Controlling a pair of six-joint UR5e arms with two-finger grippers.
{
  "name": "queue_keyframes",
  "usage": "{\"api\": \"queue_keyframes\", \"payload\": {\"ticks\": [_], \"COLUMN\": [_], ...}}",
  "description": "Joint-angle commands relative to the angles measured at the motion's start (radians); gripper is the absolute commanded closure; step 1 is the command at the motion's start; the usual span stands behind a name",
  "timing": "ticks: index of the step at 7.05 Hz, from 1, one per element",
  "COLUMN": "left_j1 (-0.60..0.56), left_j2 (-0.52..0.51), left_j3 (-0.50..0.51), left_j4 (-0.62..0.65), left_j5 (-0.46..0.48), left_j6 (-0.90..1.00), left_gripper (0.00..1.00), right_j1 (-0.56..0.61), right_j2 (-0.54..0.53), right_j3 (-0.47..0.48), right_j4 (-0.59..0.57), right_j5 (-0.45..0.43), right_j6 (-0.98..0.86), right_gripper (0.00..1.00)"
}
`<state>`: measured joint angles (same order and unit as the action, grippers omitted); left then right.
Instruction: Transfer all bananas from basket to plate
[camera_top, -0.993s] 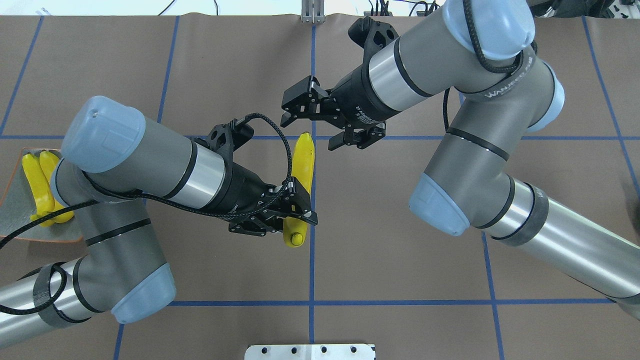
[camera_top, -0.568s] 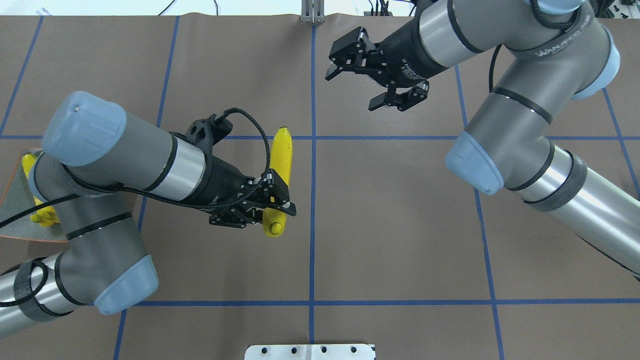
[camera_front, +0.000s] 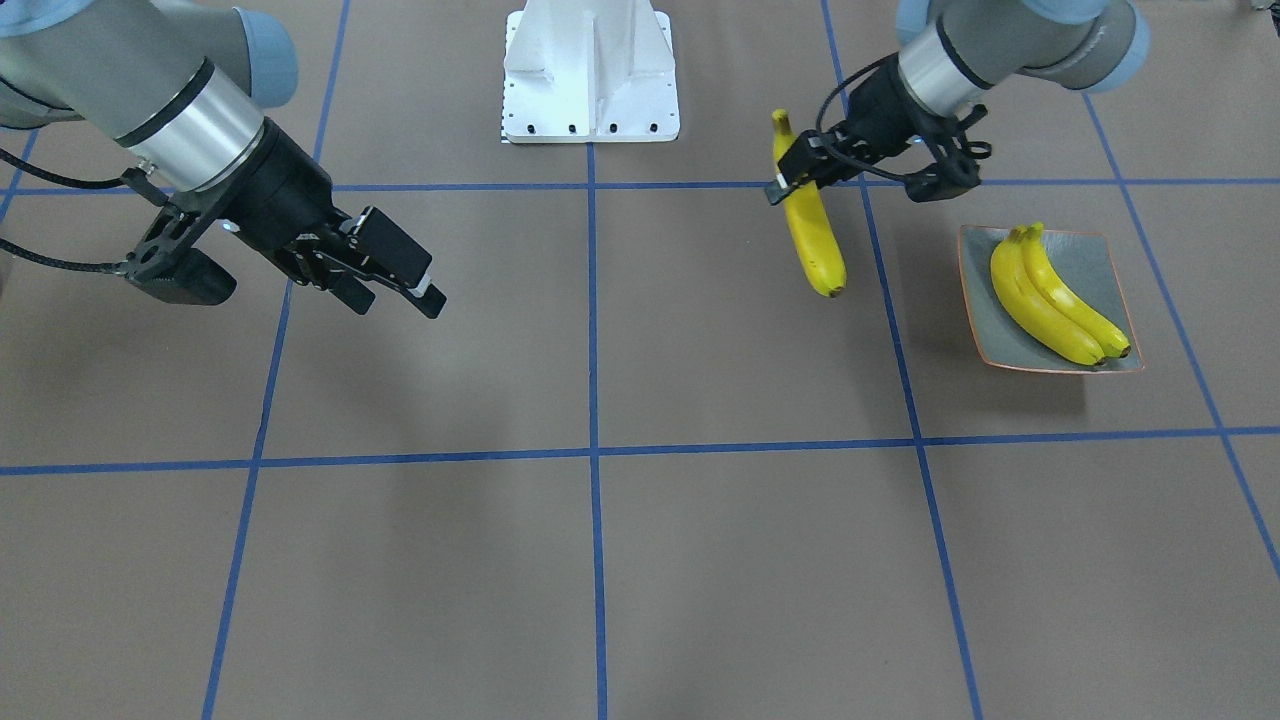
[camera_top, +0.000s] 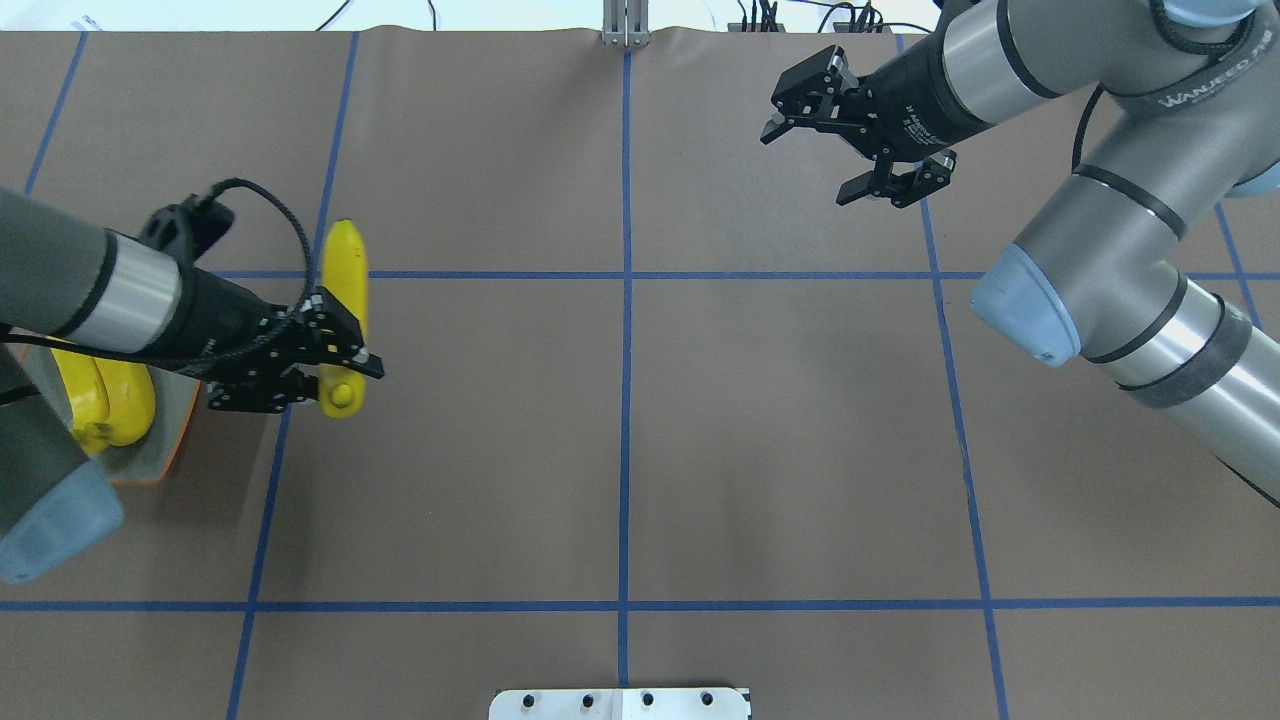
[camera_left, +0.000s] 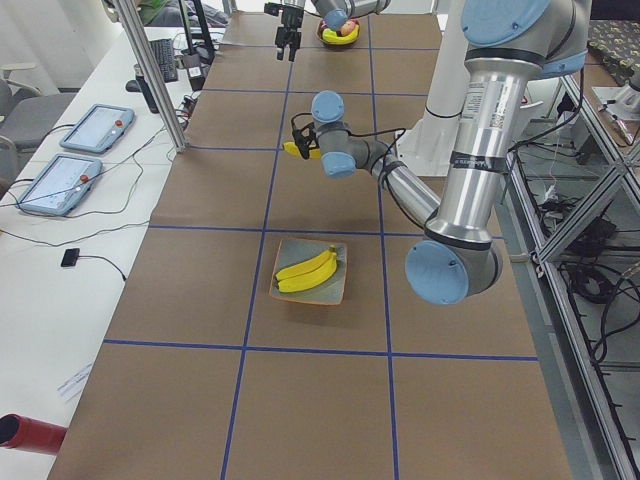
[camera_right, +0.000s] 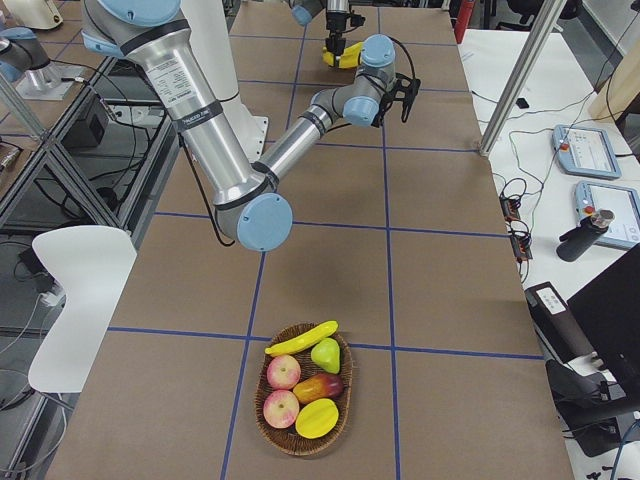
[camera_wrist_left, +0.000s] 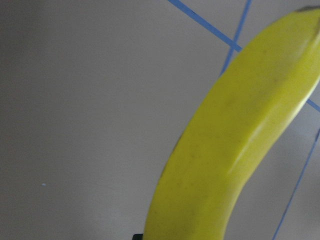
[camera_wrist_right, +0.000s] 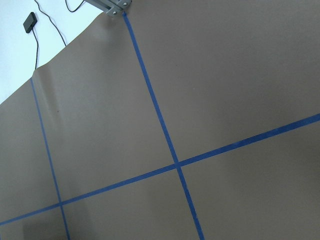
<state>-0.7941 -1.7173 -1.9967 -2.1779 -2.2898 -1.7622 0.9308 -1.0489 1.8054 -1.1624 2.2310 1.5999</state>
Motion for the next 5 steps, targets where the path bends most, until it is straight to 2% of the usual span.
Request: {"api": "queue_keyframes", "payload": {"ticks": [1,5], "left_j1": [-0.088,-0.135], "left_j2": [0.123,0.136], "left_j3": [0.013,0.155], "left_j4": [0.001,0.001], "left_j5": [-0.004,0.001], "left_j6": [0.001,0.016], "left_gripper": [1.00,1.00], "right_j1": [0.016,0.028], "right_j2": [-0.023,-0.034], "right_j3": [-0.009,-0.018], "right_j4": [0.004,0.006], "right_j5": [-0.001,-0.001], "right_j6": [-0.038,-0.044], "right_gripper": [0.00,0.00]}}
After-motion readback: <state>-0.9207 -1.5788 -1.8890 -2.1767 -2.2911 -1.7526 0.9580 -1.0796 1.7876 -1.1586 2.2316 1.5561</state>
